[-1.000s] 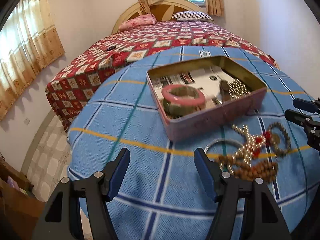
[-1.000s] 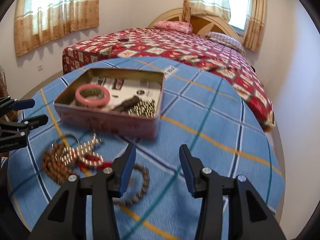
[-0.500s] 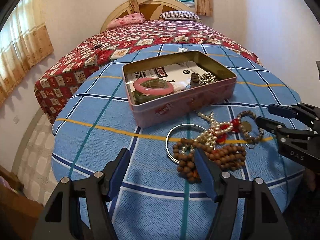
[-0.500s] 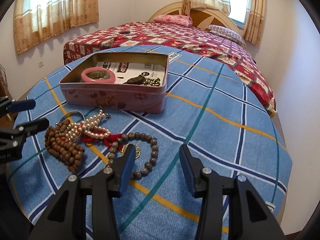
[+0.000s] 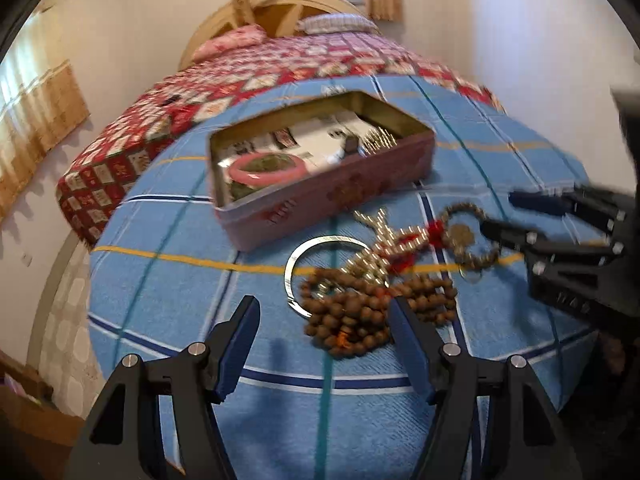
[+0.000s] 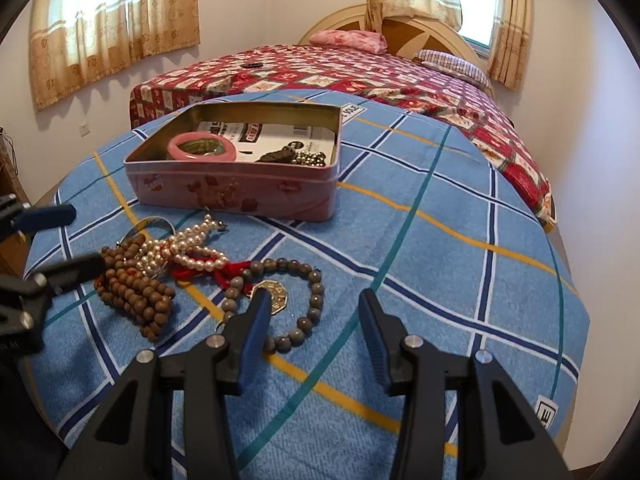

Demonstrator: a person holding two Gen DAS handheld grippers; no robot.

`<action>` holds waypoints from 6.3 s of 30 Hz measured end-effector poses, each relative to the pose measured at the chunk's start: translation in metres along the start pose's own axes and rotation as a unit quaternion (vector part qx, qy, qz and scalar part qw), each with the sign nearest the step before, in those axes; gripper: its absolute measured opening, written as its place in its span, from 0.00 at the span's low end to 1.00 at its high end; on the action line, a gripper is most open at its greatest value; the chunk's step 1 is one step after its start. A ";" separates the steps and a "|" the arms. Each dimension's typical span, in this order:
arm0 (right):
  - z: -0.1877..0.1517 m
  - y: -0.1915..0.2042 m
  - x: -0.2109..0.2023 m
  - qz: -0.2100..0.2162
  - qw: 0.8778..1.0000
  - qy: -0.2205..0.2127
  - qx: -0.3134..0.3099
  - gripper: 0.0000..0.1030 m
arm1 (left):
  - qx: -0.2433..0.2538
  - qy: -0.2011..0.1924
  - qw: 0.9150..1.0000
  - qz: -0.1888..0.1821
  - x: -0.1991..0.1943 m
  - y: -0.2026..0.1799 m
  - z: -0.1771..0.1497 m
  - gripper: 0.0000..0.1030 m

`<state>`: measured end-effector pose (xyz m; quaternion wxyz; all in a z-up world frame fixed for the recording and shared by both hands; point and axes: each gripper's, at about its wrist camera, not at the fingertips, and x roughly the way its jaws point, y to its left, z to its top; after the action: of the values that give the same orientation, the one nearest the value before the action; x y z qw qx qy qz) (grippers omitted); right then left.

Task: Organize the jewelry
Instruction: 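Move the left gripper to the brown wooden bead strand while the right gripper approaches the dark bead bracelet, then grasp the brown wooden bead strand with the left gripper while the right gripper grasps the dark bead bracelet, then carry the brown bead strand with the left gripper while the right gripper carries the dark bracelet to the tin, then open the left gripper over the tin while the right gripper releases the dark bracelet inside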

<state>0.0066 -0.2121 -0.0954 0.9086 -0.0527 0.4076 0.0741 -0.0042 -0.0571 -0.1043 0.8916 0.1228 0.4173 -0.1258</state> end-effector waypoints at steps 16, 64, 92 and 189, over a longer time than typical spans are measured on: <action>0.001 0.003 0.001 0.002 1.000 -0.003 -0.001 0.46 | -0.065 0.026 0.997 0.045 0.020 0.067 -0.010 0.65; 0.005 -0.007 0.010 0.014 0.999 0.000 0.033 0.54 | -0.058 0.017 0.998 0.003 0.012 0.057 0.004 0.20; 0.025 -0.006 -0.022 0.004 0.998 -0.058 0.004 0.10 | -0.068 -0.050 0.996 0.015 -0.029 0.066 0.029 0.19; 0.111 0.012 0.054 0.000 0.998 -0.047 -0.044 0.40 | -0.050 -0.041 0.997 0.050 0.058 0.079 0.119 0.65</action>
<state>0.1214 -0.1780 -0.0622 0.9234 -0.0895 0.3611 0.0944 0.1419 -0.0283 -0.0662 0.9183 0.0933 0.3792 -0.0648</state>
